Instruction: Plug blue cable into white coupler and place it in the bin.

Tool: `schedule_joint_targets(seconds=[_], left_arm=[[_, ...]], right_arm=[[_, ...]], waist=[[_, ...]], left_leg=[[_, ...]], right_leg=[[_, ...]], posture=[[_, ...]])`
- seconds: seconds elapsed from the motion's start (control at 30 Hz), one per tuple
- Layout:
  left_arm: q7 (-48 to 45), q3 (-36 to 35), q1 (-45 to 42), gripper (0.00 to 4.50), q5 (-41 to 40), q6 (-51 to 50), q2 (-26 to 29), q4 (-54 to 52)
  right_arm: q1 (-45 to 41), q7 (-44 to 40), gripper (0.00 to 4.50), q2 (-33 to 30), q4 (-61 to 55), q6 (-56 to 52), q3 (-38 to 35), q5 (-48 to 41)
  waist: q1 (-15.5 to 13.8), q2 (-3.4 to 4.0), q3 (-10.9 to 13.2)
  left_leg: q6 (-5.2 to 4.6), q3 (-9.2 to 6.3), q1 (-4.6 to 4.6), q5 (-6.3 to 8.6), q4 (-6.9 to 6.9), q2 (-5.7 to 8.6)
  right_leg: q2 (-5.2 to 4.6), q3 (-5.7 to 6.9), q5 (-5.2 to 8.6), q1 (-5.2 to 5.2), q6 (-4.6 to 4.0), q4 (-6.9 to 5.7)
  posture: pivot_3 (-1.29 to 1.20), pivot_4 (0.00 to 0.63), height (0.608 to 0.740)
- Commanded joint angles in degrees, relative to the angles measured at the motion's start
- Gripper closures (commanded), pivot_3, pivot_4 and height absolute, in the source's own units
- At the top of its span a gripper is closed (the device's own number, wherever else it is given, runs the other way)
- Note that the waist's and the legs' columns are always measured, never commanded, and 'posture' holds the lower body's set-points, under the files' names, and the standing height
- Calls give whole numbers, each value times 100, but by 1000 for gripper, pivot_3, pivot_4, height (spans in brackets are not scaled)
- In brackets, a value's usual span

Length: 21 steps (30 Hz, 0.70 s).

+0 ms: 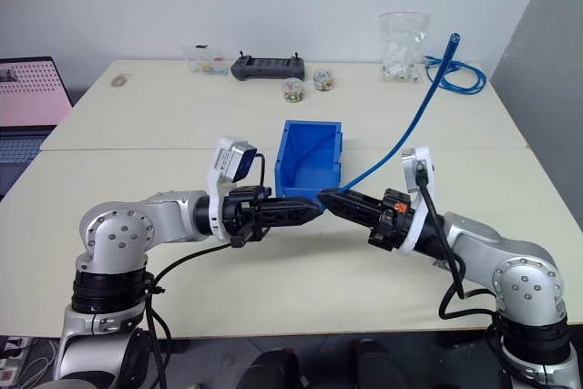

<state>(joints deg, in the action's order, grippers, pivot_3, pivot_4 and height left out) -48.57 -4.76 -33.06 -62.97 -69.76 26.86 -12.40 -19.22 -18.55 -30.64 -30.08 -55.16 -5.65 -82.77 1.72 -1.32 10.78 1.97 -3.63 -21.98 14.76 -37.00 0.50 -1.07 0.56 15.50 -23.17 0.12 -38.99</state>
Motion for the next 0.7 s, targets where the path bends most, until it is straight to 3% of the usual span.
schedule_joint_targets(seconds=[0.03,0.33,0.43,0.47,0.63,0.7], left_arm=[[8,-121,-92,2634,-132,98,36,-69],[-34,-370,139,901,-444,-54,440,-346],[33,-650,338,408,-779,-153,729,-569],[96,-814,438,53,-1000,-195,848,-696],[588,-1369,1219,0,-1637,-170,1274,-1353],[947,-1387,1829,0,-1117,164,1235,-1718]], right_arm=[[-97,-178,4430,-33,-199,35,154,0],[-147,-599,4443,-188,165,240,216,779],[-197,-772,4444,-222,399,335,177,1094],[-220,-813,4444,-216,475,373,160,1182],[-312,-959,4444,-149,707,461,107,1416],[-335,-1024,4444,-133,767,473,116,1500]], waist=[[0,0,0],[-1,0,0],[5,0,0],[6,0,0],[6,0,0],[8,1,0]], left_leg=[[0,0,0,0,0,0],[0,0,0,0,0,0],[0,3,0,0,0,0],[0,2,0,0,1,-1],[0,-1,0,0,3,-4],[0,5,2,0,3,-3]], right_leg=[[0,0,0,0,0,0],[0,0,0,0,0,1],[0,-2,0,-1,0,1],[0,-1,0,-2,0,1],[0,-1,1,-3,0,2],[-1,-8,0,-2,-1,4]], posture=[[0,150,740],[0,150,740],[0,150,740],[0,150,740],[0,150,740],[0,150,740]])
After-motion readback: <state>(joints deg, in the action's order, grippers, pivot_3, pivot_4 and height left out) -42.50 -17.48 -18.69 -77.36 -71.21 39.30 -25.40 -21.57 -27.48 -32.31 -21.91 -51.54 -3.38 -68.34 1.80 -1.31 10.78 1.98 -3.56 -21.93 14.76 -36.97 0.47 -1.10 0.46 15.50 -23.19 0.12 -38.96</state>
